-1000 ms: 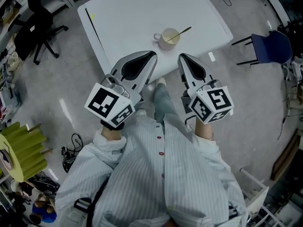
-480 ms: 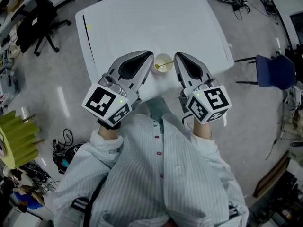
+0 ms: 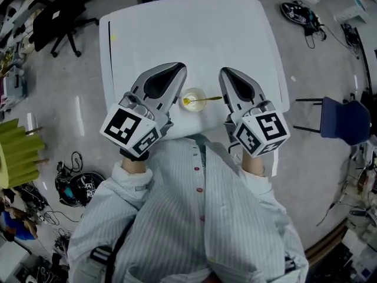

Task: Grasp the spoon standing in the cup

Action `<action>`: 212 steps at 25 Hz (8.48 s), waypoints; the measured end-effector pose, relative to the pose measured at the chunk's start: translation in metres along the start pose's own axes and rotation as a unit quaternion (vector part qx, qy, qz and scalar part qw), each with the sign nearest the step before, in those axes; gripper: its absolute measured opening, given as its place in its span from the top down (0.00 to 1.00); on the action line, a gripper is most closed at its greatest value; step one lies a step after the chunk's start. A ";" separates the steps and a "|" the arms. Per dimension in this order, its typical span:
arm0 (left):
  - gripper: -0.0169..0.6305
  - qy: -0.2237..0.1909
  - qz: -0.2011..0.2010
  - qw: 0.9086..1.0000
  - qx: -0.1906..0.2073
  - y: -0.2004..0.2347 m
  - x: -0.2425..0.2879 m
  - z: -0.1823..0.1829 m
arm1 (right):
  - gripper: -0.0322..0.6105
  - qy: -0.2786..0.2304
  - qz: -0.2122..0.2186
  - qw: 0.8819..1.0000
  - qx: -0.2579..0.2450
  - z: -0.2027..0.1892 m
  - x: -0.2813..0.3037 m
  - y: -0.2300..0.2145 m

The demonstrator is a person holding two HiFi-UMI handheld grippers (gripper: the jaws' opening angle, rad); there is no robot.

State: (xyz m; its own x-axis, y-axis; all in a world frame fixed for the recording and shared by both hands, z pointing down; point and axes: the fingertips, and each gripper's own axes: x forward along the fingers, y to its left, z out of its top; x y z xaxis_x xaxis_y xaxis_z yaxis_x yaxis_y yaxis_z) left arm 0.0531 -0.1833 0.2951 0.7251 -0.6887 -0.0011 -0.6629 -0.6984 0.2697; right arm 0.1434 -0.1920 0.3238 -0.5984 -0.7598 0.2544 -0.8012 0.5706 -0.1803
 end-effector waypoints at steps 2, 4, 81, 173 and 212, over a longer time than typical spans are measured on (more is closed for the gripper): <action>0.95 -0.002 0.013 1.000 0.000 0.005 0.003 0.000 | 0.93 0.002 0.010 1.000 -0.003 0.002 0.004 -0.005; 0.95 -0.002 0.022 1.000 -0.001 0.009 0.005 -0.001 | 0.94 0.003 0.018 1.000 -0.005 0.003 0.008 -0.008; 0.95 0.117 -0.039 0.990 -0.076 0.018 0.003 -0.112 | 0.68 0.156 -0.012 0.976 0.149 -0.172 0.014 0.009; 0.95 -0.029 0.168 0.985 0.004 0.064 -0.087 0.005 | 0.93 0.019 0.227 0.972 0.050 0.011 0.060 0.077; 0.95 -0.035 0.137 0.990 0.008 0.050 -0.078 0.018 | 0.93 -0.032 0.213 0.976 0.028 0.060 0.041 0.058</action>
State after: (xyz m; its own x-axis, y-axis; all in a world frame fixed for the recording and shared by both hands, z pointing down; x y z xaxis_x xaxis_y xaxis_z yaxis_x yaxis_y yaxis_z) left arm -0.0400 -0.1679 0.2913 0.5030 -0.8643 0.0025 -0.8363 -0.4860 0.2537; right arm 0.0719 -0.2086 0.2664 -0.8750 -0.4763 0.0863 -0.4781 0.8225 -0.3082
